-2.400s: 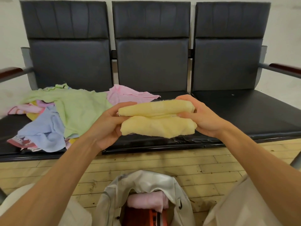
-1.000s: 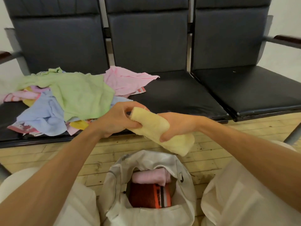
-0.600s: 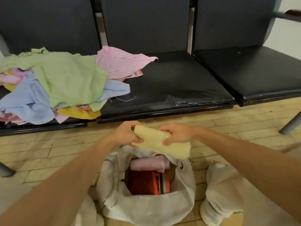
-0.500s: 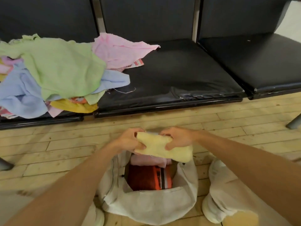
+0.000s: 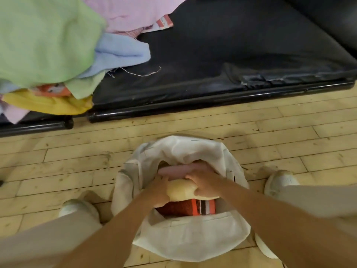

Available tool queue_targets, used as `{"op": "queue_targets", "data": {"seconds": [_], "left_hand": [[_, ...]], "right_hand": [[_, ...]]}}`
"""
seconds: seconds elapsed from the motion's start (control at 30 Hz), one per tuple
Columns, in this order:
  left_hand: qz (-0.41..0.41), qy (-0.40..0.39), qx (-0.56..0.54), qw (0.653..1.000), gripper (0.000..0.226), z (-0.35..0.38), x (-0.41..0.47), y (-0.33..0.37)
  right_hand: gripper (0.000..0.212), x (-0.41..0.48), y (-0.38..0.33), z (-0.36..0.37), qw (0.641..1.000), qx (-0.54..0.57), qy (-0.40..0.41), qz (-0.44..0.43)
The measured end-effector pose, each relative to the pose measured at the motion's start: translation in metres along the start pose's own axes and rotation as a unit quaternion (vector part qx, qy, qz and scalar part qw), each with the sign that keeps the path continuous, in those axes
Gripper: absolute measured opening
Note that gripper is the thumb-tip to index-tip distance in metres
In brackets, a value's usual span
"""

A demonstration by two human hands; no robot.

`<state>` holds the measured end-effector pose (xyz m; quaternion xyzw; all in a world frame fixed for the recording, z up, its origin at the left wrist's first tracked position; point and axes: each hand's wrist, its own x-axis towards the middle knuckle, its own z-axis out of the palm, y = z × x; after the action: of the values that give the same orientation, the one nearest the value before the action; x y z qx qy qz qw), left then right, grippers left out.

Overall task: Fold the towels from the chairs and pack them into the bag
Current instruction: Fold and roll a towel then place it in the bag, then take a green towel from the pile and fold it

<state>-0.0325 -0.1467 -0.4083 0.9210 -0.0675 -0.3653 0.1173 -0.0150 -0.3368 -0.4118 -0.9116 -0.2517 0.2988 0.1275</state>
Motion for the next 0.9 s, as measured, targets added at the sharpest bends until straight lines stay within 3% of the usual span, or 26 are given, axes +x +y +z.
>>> {"op": "queue_targets", "data": {"seconds": [0.13, 0.23, 0.4, 0.5, 0.67, 0.8, 0.9], "left_hand": [[0.063, 0.005, -0.074, 0.995, 0.054, -0.046, -0.01, 0.009], [0.099, 0.0, -0.032, 0.995, 0.042, -0.098, -0.041, 0.024], [0.149, 0.057, 0.027, 0.987, 0.059, -0.184, -0.122, 0.044], [0.171, 0.125, -0.019, 0.977, 0.061, -0.224, -0.173, 0.036], [0.176, 0.254, -0.14, 0.941, 0.03, -0.267, -0.235, -0.006], [0.096, 0.443, -0.165, 0.876, 0.021, -0.271, -0.239, -0.06], [0.027, 0.491, -0.104, 0.865, 0.024, -0.267, -0.232, -0.089]], "right_hand": [[0.04, -0.014, -0.004, -0.04, 1.0, 0.003, -0.007, 0.028], [0.023, -0.035, -0.017, -0.092, 0.999, -0.006, 0.015, 0.029], [0.026, -0.076, -0.065, -0.181, 0.997, -0.037, 0.067, 0.004], [0.025, -0.099, -0.097, -0.231, 0.991, -0.047, 0.124, -0.022], [0.014, -0.097, -0.139, -0.286, 0.979, 0.026, 0.192, -0.06], [0.017, -0.062, -0.172, -0.3, 0.958, 0.105, 0.254, -0.081], [0.027, -0.027, -0.196, -0.296, 0.934, 0.194, 0.287, -0.082]]}}
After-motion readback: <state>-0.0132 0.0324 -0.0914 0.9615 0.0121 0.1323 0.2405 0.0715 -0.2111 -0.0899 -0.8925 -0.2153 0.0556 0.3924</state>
